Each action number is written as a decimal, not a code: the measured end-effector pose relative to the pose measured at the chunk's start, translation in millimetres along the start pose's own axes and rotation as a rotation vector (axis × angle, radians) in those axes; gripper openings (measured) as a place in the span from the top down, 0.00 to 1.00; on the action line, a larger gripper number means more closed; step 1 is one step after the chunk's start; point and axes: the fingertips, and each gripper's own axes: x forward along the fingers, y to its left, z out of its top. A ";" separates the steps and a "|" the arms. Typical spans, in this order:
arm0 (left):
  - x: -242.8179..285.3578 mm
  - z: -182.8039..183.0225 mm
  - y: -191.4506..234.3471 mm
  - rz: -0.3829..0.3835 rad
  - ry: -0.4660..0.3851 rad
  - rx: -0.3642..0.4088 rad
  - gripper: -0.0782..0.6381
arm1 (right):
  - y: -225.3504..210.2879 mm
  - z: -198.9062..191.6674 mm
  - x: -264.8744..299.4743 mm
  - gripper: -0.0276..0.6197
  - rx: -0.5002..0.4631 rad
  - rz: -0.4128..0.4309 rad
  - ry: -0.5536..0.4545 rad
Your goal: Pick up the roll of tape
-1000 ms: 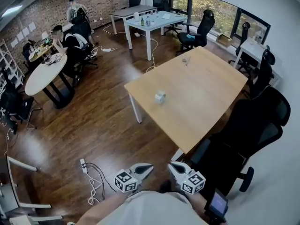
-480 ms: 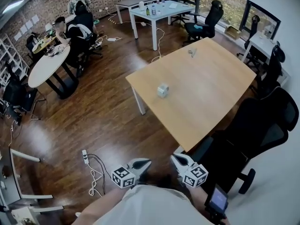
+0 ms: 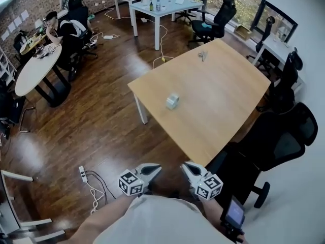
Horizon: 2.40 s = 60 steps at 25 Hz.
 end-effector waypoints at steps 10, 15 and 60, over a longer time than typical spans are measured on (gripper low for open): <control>0.1 50.4 63.3 -0.193 0.060 0.092 0.88 | -10.7 39.5 68.2 0.95 -0.007 -0.150 -0.039; -11.9 59.0 99.8 -0.222 0.054 0.098 0.88 | -9.5 41.1 93.9 0.95 0.000 -0.212 -0.048; 93.8 156.8 251.3 -0.084 0.078 0.026 0.88 | -241.7 77.6 242.2 0.80 0.433 -0.201 -0.035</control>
